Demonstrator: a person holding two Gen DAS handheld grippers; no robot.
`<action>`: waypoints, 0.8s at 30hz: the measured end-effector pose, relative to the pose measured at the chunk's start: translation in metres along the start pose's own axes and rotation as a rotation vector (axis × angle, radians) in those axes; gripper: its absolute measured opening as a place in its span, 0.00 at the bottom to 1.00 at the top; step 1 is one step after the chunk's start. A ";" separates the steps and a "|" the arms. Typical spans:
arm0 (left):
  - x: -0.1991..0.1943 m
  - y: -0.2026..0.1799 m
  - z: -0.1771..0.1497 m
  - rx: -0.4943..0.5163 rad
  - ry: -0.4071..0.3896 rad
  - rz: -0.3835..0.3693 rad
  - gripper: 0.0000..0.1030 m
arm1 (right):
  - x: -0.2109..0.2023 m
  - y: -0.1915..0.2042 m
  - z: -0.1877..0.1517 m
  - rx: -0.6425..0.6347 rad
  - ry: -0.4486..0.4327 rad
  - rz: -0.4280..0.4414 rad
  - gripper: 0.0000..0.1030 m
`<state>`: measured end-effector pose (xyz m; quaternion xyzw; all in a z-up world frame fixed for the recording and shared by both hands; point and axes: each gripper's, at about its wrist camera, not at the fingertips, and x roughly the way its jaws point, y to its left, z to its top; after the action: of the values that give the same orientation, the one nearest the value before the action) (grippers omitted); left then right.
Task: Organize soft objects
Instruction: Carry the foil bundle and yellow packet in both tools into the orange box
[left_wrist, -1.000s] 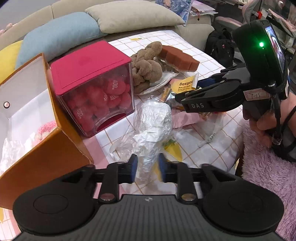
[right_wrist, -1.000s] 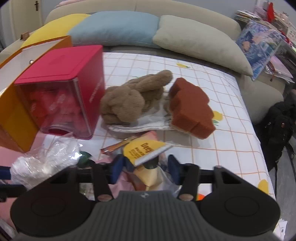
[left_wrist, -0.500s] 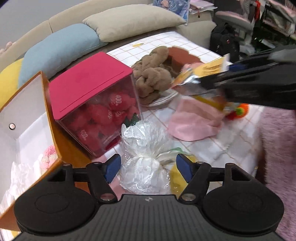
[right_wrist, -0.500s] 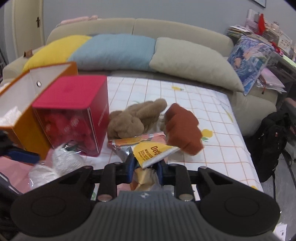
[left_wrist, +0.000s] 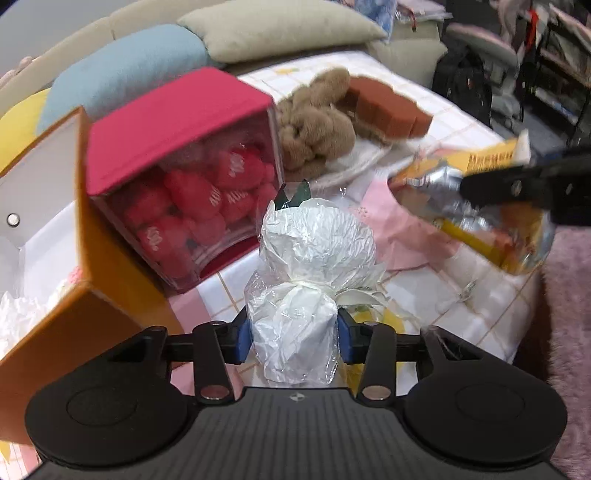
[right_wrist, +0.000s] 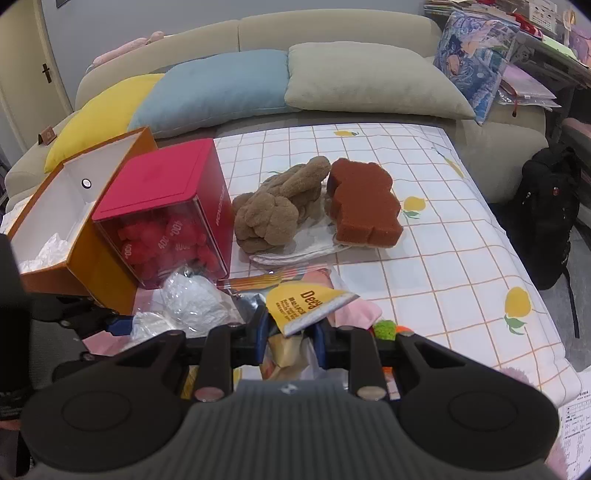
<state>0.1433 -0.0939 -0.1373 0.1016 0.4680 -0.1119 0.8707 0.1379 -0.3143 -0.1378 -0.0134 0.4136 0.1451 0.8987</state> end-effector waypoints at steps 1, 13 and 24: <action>-0.008 0.001 0.000 -0.019 -0.017 -0.011 0.48 | -0.002 0.000 -0.001 0.003 0.002 -0.003 0.23; -0.116 0.055 0.006 -0.262 -0.252 -0.069 0.48 | -0.051 0.024 0.022 0.046 -0.095 0.057 0.23; -0.145 0.145 0.000 -0.474 -0.304 0.076 0.48 | -0.045 0.127 0.085 -0.141 -0.173 0.250 0.23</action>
<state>0.1079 0.0589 -0.0056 -0.1053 0.3411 0.0193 0.9339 0.1386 -0.1913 -0.0361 -0.0125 0.3221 0.2850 0.9027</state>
